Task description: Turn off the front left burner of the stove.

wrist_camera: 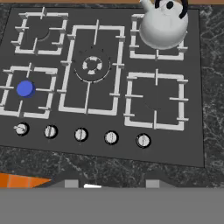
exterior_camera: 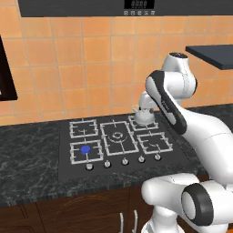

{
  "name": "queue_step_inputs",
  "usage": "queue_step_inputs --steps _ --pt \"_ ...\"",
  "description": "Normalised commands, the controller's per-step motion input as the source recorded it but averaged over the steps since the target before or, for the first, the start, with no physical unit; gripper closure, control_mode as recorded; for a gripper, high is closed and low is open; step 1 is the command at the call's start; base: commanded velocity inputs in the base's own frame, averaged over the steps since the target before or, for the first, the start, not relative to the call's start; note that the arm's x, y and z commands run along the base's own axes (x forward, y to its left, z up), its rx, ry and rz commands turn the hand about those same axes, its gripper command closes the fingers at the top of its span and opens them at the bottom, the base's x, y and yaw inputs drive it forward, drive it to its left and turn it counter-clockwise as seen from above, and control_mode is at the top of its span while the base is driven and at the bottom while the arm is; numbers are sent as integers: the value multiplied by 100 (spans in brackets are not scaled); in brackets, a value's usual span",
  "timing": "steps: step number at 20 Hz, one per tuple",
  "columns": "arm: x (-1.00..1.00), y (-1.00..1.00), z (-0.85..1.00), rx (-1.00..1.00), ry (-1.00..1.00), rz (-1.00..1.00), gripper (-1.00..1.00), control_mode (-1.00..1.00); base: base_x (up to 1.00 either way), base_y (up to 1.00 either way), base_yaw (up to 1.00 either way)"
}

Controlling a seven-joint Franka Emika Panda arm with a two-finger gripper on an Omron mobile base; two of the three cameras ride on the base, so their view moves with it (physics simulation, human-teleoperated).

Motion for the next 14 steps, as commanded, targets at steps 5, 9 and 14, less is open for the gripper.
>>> queue_step_inputs --steps 5,9,14 --pt "-1 39 -29 0 5 0 -100 -100 0 0 0" --pt "0 96 -67 0 9 6 -100 -100 0 0 0" --pt "0 100 -75 -2 5 16 -100 -100 0 0 0"
